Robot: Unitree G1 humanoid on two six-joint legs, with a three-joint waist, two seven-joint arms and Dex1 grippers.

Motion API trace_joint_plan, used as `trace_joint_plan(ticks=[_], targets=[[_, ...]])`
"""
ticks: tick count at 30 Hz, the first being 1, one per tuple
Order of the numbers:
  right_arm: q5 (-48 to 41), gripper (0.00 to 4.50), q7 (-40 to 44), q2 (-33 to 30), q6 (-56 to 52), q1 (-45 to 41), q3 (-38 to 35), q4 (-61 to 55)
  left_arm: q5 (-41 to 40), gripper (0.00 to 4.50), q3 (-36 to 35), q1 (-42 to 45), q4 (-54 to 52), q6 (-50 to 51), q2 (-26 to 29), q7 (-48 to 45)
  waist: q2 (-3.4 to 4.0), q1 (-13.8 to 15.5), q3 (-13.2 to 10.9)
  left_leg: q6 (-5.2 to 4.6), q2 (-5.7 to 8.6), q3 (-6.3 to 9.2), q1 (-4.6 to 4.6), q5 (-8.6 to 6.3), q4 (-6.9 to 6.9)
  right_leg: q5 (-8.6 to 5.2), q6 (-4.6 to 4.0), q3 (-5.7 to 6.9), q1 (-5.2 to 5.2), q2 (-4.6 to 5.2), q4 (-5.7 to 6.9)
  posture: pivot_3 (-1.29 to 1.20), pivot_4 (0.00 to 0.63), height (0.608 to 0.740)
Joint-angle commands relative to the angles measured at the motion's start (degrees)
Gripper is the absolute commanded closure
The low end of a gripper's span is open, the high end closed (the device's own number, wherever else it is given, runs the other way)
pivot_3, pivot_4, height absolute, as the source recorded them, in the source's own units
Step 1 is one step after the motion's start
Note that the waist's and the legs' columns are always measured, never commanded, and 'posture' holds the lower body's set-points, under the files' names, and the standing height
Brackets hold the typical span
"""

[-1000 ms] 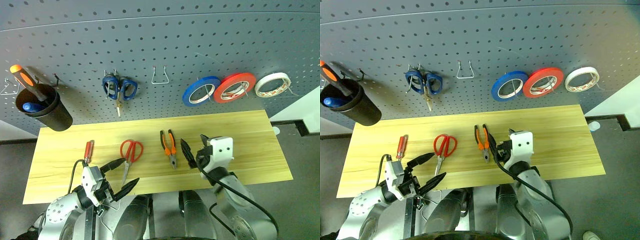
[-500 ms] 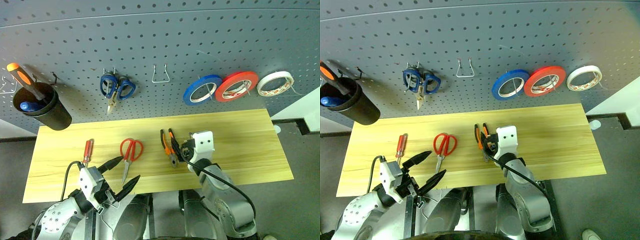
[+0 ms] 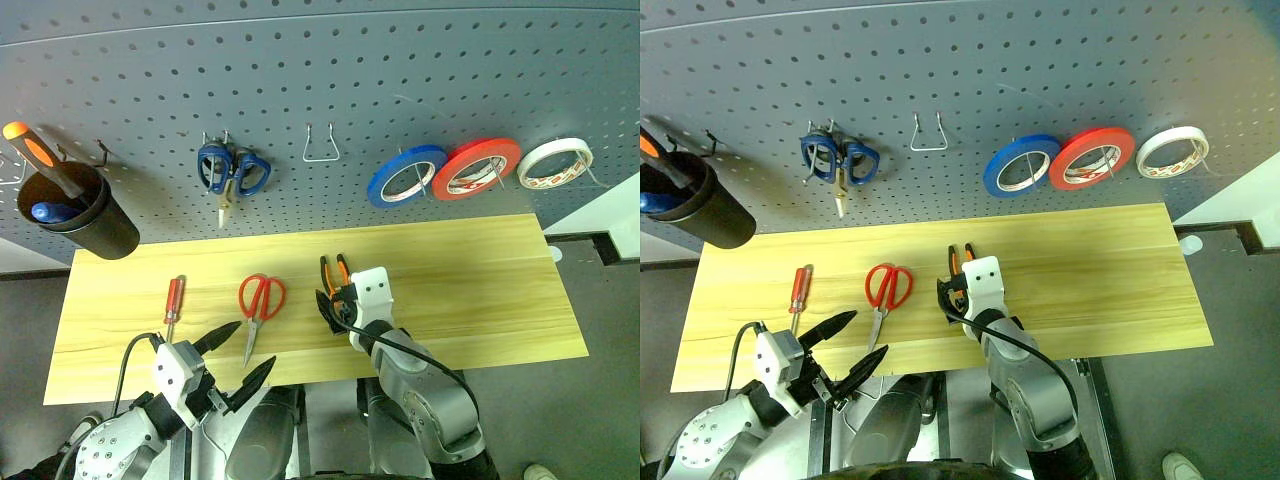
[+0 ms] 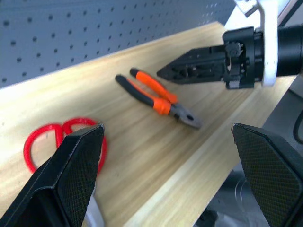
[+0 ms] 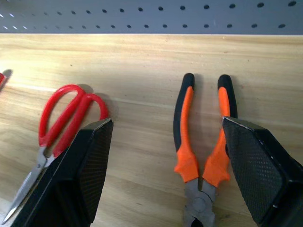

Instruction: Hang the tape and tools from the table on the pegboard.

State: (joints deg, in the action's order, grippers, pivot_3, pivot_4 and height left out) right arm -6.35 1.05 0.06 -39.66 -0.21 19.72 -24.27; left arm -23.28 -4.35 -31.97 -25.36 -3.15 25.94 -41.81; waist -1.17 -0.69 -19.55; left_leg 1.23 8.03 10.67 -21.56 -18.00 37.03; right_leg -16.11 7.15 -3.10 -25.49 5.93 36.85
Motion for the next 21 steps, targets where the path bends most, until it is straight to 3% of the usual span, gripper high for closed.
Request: trace_joint_plan(ticks=[1,12,21], targets=[[0.25,0.68,0.48,0.54,0.38,-0.08,0.23,-0.18,1.77,0.0,-1.55,-1.83,2.17,-1.37,-0.32,1.03,0.01,-0.01,-0.08,0.0,0.0,0.0,-0.01,0.0,-0.01,0.0,0.0,0.0,-0.01,0.0,-0.01,0.04,0.394,0.727],[-0.03,0.68,1.11,1.06,-1.05,-0.12,0.23,0.5,3.27,0.0,-3.11,1.02,9.48,-5.3,-1.02,0.97,0.05,-0.07,-0.3,0.0,0.0,0.0,-0.05,0.0,-0.02,0.0,0.0,0.02,-0.03,0.0,-0.07,0.03,0.399,0.727],[1.71,0.68,1.67,2.5,-2.37,-5.66,2.06,7.75,3.19,0.0,-2.94,2.08,16.77,-11.69,-1.74,-2.28,0.07,-0.03,-0.35,0.0,0.0,0.0,-0.06,0.0,-0.03,0.0,0.0,0.02,-0.04,0.01,-0.08,0.03,0.401,0.727]])
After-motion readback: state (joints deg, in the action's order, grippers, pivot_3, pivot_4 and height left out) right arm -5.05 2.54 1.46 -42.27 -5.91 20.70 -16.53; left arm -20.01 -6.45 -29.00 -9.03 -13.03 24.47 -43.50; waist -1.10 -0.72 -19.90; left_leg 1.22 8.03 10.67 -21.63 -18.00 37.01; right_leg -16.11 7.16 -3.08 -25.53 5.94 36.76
